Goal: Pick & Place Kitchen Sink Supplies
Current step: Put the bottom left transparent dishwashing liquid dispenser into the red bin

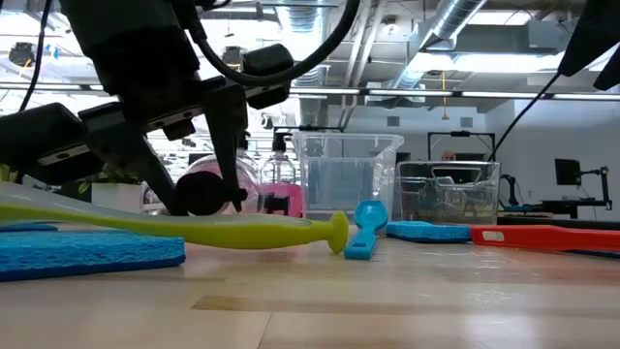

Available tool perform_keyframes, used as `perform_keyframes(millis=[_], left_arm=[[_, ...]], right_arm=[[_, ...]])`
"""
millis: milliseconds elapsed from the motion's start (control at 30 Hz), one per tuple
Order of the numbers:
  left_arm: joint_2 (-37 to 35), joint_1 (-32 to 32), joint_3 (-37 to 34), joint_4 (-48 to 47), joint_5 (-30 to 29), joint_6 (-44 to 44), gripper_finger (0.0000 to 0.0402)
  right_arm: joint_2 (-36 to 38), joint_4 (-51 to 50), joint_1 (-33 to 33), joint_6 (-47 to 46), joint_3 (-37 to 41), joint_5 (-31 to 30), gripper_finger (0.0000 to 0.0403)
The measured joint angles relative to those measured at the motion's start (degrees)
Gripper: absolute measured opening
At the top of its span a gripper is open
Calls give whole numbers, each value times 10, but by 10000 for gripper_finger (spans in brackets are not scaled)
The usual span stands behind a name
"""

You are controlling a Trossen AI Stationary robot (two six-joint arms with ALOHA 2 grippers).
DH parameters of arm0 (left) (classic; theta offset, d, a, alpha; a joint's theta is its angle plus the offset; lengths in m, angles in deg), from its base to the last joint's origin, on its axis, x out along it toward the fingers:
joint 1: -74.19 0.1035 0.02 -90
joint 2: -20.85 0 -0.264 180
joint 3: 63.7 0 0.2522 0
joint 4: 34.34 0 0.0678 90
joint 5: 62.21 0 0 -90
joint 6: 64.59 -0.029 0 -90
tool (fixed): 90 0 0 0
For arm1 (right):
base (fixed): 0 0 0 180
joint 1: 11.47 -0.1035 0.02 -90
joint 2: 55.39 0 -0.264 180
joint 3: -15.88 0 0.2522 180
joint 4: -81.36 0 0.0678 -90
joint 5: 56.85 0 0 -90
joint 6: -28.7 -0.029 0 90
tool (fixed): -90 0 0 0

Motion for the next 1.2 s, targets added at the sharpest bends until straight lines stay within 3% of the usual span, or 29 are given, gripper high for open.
perform_keyframes(millis=[200, 533, 867, 1200], left_arm=[[-25, -10, -1, 7, -52, 2, 136], [-132, -10, 0, 33, -132, 60, 144], [-247, -11, 0, 90, -190, 195, 135], [-321, -26, 0, 170, -217, 213, 136]], right_arm=[[0, 2, 0, 0, 0, 0, 374], [0, 15, 0, 0, 0, -2, 374], [0, 38, 0, 12, 0, -5, 374], [0, 49, 0, 15, 0, -21, 374]])
